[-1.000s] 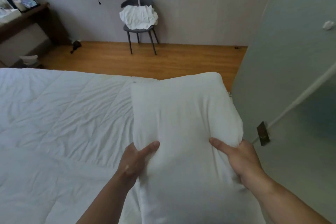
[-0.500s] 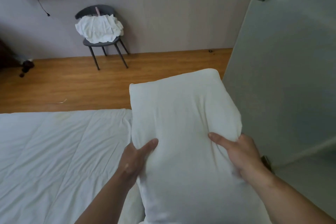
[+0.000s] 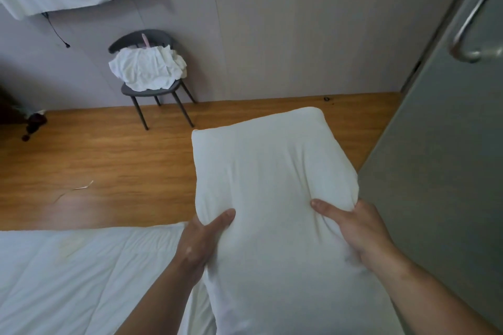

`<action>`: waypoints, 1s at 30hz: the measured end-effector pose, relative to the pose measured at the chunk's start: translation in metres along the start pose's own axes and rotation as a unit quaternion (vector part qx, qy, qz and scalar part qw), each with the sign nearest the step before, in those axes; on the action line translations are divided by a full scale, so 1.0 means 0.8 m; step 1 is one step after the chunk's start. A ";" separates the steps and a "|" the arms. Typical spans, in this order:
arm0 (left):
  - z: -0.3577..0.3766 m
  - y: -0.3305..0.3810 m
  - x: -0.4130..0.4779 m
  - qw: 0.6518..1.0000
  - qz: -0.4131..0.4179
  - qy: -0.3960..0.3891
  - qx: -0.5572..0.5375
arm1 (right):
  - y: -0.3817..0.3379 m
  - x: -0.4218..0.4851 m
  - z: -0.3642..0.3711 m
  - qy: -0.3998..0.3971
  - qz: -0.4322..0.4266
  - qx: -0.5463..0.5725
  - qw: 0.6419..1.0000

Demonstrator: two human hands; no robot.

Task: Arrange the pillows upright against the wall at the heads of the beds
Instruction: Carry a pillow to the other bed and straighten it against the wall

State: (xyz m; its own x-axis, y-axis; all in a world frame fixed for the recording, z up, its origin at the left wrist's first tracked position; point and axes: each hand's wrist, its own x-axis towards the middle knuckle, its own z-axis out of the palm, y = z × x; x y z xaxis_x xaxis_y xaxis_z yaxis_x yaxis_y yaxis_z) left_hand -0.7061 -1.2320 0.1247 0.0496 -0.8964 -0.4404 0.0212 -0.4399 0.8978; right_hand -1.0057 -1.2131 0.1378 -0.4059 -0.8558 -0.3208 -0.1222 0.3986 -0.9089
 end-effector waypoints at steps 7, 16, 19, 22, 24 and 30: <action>0.028 0.080 0.144 0.997 -0.004 0.071 -0.020 | -0.104 0.187 0.048 -0.081 -0.022 -0.001 0.996; 0.015 0.167 0.313 0.989 -0.011 0.139 -0.048 | -0.208 0.367 0.152 -0.138 -0.053 -0.039 0.988; -0.010 0.181 0.377 0.983 -0.019 0.167 -0.066 | -0.234 0.422 0.211 -0.150 -0.060 -0.057 0.985; -0.047 0.205 0.443 0.980 -0.015 0.183 -0.079 | -0.269 0.472 0.280 -0.158 -0.069 -0.078 0.982; -0.077 0.232 0.477 0.978 -0.005 0.193 -0.084 | -0.300 0.500 0.328 -0.168 -0.074 -0.088 0.979; -0.183 0.285 0.554 0.969 0.020 0.213 -0.120 | -0.391 0.552 0.474 -0.236 -0.099 -0.106 0.961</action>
State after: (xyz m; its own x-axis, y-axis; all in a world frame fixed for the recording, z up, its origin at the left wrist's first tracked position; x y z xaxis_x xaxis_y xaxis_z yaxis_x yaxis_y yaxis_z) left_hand -0.5332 -1.7215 0.1349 0.4622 -0.7865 -0.4097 0.2393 -0.3342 0.9116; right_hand -0.8032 -1.8406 0.1798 0.0935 -0.9560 -0.2781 -0.3571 0.2286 -0.9057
